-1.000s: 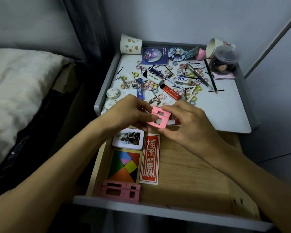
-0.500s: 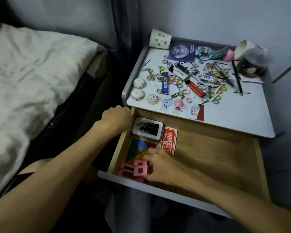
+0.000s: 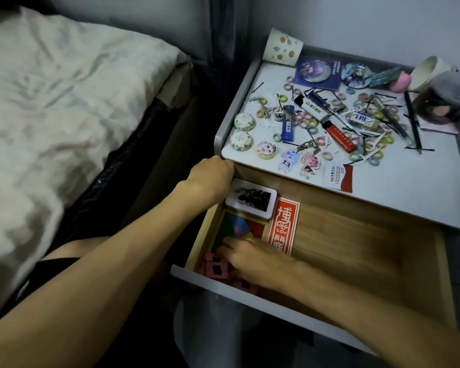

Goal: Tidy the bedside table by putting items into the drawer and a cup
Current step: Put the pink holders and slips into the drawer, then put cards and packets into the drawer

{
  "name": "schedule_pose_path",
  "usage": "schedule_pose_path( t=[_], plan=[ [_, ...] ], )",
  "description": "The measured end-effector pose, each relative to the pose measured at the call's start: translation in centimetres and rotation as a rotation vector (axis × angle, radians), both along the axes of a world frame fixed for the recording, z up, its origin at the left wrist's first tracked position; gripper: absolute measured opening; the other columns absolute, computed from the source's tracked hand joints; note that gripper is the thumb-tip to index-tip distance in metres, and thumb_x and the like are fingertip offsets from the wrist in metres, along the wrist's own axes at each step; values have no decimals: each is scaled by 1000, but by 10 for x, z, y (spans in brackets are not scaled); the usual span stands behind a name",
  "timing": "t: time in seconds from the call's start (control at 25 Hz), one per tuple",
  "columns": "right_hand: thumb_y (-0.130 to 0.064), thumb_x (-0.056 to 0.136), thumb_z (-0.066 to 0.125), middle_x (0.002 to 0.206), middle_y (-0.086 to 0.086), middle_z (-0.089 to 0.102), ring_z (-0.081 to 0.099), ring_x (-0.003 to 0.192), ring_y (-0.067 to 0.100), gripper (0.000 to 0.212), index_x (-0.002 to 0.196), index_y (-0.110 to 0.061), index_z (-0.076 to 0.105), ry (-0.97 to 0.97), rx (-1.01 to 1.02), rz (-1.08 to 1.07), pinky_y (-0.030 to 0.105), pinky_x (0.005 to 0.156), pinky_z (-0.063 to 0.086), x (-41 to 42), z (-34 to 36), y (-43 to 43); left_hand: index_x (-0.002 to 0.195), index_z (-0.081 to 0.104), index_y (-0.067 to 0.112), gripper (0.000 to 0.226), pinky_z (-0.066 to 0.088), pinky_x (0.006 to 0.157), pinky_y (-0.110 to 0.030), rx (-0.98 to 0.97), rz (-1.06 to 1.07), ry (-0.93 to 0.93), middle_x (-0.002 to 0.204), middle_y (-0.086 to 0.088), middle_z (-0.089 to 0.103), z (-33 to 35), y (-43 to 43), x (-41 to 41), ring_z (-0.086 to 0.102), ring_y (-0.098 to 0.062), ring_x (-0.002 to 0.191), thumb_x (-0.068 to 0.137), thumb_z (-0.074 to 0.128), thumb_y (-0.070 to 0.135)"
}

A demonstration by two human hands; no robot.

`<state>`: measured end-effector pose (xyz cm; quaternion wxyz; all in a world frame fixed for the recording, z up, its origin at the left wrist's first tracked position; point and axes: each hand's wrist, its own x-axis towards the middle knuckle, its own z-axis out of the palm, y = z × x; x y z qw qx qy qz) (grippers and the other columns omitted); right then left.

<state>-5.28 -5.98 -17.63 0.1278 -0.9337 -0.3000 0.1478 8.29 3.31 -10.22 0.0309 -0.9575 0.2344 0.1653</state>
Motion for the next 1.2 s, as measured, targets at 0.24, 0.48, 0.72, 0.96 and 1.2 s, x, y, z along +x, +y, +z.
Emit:
schedule_pose_path(
  t=[0.24,0.48,0.72,0.96,1.2],
  plan=[
    [-13,91,64,117,8,59,61,105,23,37,126,-10,57,1,42,-34,32,88,53,1,-5,0,109,56,8,21,40,65,-31,-23,11,15,113,-12,55,-1,1,1,57,-27,98,89,64,10],
    [-14,87,67,113,6,61,61,104,22,34,121,-12,62,49,130,-107,30,86,50,5,-8,6,96,55,10,10,40,63,-30,-58,12,20,88,-5,46,1,1,2,56,-23,87,89,62,6],
    [-14,90,64,122,2,58,58,107,16,30,121,-13,63,193,244,-179,16,83,37,7,-4,9,88,51,12,13,44,63,-30,-69,4,41,80,-5,44,4,1,2,61,-24,88,89,62,5],
    [-14,90,64,130,3,50,55,113,18,42,131,-15,56,158,172,-141,21,86,44,9,-1,4,83,43,13,19,50,67,-34,-28,8,79,76,-3,45,9,1,1,63,-26,89,89,59,5],
    [-21,93,62,110,1,60,60,96,14,25,117,-16,65,-121,183,-306,35,84,55,26,46,-49,105,64,15,24,42,67,-35,-170,82,-226,101,-10,64,22,13,8,63,-33,93,89,64,34]
  ],
)
